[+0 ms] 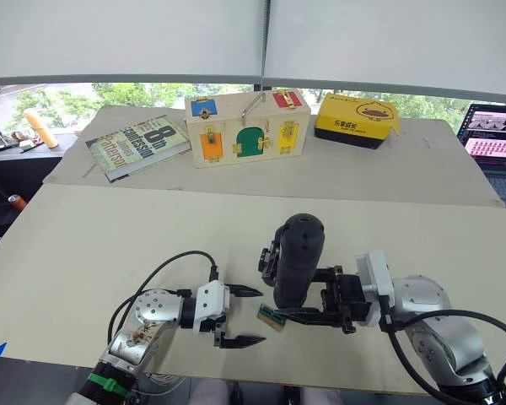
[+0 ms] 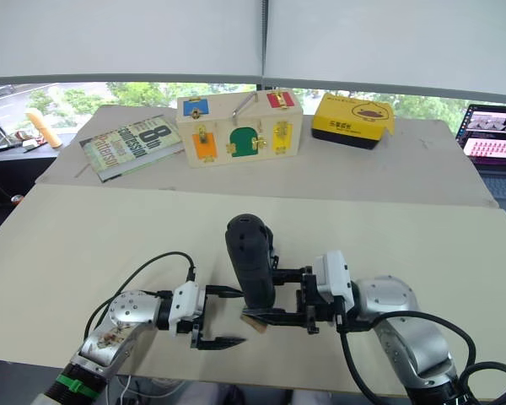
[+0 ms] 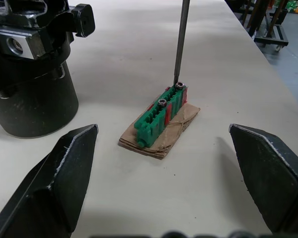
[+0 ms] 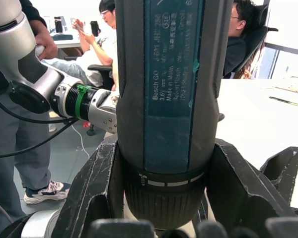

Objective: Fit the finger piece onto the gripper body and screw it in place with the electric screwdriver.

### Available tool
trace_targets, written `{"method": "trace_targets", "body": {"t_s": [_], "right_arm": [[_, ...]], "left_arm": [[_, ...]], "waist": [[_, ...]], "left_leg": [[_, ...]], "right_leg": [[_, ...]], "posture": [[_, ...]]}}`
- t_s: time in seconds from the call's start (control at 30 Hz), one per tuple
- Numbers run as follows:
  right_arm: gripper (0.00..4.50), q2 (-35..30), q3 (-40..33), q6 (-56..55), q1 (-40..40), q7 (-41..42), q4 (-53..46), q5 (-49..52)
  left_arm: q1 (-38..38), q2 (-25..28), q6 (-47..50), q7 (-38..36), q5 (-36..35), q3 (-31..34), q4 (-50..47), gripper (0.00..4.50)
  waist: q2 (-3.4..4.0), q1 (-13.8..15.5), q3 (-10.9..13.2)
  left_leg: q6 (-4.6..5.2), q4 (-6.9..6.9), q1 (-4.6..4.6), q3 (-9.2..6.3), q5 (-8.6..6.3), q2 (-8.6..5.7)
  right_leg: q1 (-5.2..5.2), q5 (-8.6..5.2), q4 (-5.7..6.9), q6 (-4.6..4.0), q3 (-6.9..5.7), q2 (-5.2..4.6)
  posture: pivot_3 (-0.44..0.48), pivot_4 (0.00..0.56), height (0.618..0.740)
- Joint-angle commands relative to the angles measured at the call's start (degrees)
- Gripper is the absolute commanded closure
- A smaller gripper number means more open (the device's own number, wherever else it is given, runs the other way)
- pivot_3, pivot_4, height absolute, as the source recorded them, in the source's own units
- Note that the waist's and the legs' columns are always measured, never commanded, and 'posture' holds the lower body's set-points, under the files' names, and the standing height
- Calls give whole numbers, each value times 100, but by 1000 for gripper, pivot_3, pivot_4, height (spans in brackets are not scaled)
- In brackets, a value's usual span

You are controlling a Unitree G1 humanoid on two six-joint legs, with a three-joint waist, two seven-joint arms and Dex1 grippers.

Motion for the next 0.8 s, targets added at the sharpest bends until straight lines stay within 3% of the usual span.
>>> {"method": "trace_targets", "body": {"t_s": [0.03,0.8], "right_arm": [[2605,28,-64,-290,-110,-4,-120,9],[2605,52,-237,-237,-164,-126,-316,411]], "left_arm": [[124,-7,106,92,174,-160,180,0],[138,-20,77,108,170,-163,215,0]], "waist": [[0,0,0],[0,0,0]], "left_leg": [[0,0,0,1,0,0],[0,0,-5,-1,0,0]], "right_leg": [[0,0,0,0,0,0],[-2,0,-3,0,-2,0]], "posture": [[0,150,740],[0,150,740]]}}
